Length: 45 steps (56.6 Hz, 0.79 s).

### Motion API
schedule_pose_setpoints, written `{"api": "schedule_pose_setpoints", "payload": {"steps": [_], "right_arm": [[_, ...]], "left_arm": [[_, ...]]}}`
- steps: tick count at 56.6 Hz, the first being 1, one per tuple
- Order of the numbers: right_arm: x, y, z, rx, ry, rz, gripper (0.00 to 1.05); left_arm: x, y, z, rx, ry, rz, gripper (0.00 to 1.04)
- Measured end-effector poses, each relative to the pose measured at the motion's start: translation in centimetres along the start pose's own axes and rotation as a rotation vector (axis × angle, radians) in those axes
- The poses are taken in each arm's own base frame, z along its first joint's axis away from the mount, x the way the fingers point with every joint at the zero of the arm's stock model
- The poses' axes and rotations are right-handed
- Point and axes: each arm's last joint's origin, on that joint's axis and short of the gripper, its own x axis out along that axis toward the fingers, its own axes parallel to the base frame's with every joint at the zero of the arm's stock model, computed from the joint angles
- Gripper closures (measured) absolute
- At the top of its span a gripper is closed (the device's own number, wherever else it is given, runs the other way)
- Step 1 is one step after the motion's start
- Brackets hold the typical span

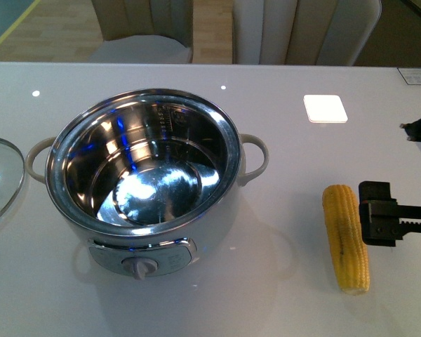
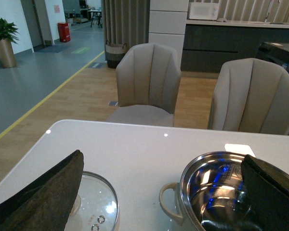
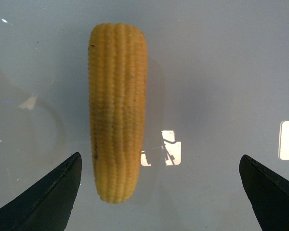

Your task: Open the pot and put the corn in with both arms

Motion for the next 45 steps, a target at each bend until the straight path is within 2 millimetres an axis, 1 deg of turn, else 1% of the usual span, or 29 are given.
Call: {"api": "schedule_pose_setpoints", "payload": {"steps": [5, 9, 20, 32, 43, 45], "right_arm": [[1.4, 0.6, 0.6, 0.012, 0.012, 0.040, 0.09], [2.4, 1.0, 0.8, 0.010, 0.021, 0.041, 0.09], [4.8, 1.4, 0.7, 0.003, 0.052, 0.034, 0.09], [6.7, 1.8, 0.2, -0.014, 0.073, 0.041, 0.09], [8.2, 2.3, -1.2, -0.064, 0.127, 0.035, 0.09], [8.4, 2.3, -1.3, -0.070, 0.131, 0.034, 0.10]], "left_arm": [[0.0, 0.0, 0.0, 0.000, 0.000, 0.000, 0.07], [0.0, 0.0, 0.0, 0.000, 0.000, 0.000, 0.07], [0.0, 0.0, 0.0, 0.000, 0.000, 0.000, 0.07], [0.0, 0.0, 0.0, 0.000, 0.000, 0.000, 0.07], [0.0, 0.0, 0.0, 0.000, 0.000, 0.000, 0.07], [0.0, 0.0, 0.0, 0.000, 0.000, 0.000, 0.07]]}}
